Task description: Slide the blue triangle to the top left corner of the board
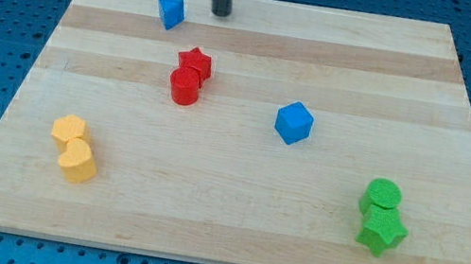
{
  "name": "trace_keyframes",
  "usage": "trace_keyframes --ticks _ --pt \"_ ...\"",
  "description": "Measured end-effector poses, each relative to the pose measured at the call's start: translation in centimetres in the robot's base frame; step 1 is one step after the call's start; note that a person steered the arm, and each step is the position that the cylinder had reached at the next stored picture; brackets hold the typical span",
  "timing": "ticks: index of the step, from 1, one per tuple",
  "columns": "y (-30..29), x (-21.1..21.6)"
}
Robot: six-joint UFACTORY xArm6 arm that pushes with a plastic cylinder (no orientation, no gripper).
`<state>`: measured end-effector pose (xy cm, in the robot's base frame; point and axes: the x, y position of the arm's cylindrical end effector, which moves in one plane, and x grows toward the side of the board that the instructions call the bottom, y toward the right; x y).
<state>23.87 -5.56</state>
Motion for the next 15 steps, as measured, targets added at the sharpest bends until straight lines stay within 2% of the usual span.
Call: trace_keyframes --ticks 1,3,4,6,7,9,10,12,15 --pt "-1.5 2.3" --pt "-13.3 -0.1" --pt "-15.9 0.0" --pt "-14.7 5.1" --pt "-16.1 5.6" --pt "-19.6 3.5" --pt "-19.6 2.6" --pt "-18.3 4.8" --pt "-17.2 1.8"
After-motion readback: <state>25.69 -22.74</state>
